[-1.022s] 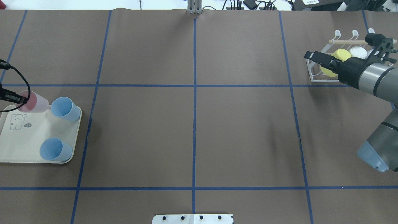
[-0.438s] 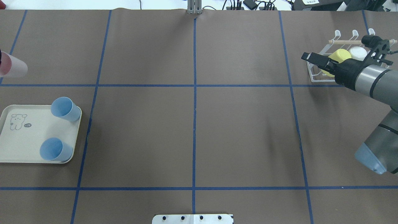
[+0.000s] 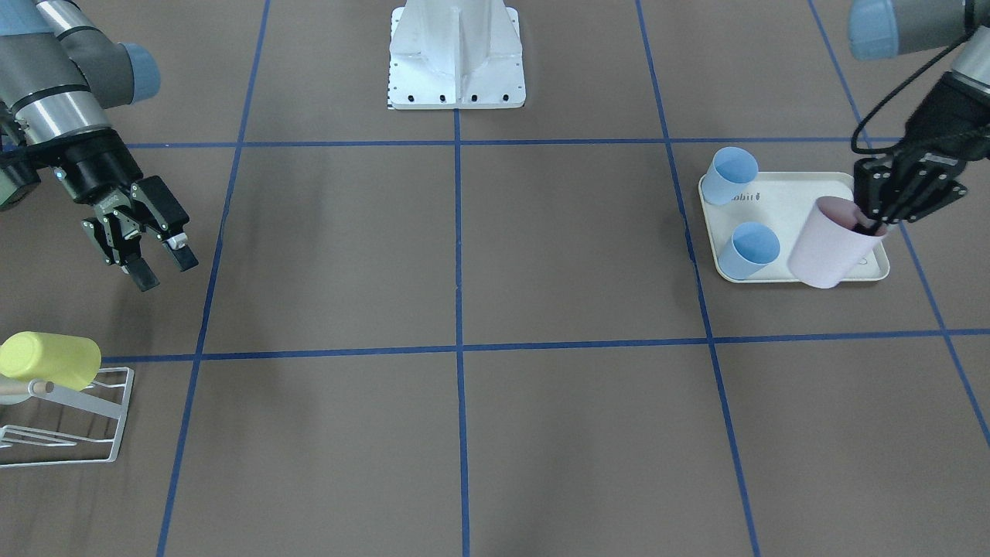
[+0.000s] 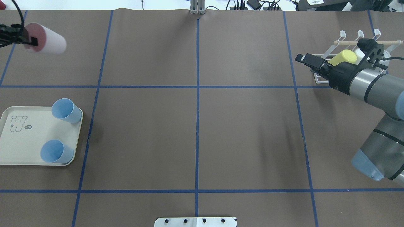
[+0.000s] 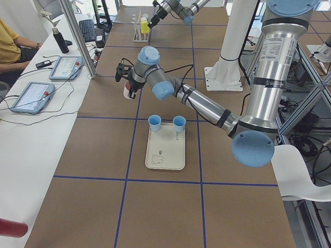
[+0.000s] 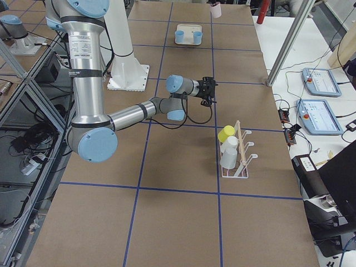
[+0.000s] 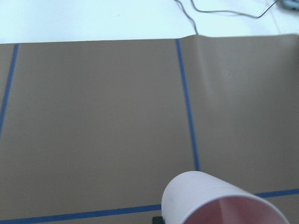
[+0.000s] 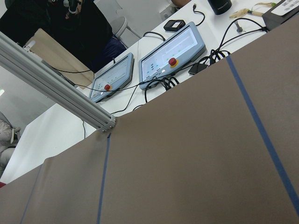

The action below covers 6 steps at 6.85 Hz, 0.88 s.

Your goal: Transfer IKEA cup to right arm and place on rack

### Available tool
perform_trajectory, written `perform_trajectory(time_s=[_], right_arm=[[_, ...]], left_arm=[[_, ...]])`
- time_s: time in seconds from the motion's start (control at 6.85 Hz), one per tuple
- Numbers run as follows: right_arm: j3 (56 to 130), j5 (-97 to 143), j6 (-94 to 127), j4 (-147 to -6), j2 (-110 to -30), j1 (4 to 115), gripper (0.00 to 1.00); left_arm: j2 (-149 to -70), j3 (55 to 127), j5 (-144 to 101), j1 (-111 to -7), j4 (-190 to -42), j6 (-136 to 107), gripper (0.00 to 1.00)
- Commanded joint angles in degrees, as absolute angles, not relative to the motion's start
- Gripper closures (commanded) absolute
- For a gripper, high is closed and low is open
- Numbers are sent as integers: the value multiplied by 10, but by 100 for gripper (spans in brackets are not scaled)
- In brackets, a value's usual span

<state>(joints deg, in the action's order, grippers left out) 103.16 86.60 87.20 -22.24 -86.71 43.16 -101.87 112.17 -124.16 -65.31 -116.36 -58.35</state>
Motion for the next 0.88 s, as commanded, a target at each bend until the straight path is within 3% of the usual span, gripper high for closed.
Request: perform_trajectory(time_s=[0.0, 0.29, 0.73], right_arm=[[1054, 799, 938, -223, -834, 375, 0], [1054, 747, 1036, -223, -773, 331, 0], [1063, 742, 1174, -222, -715, 316, 0]], left_arm=[[-1126, 1124, -1173, -526, -1179, -812, 100], [-1205, 1110, -1088, -441, -1198, -957, 100], [-1211, 1017, -1018, -395, -1514, -1145, 100]])
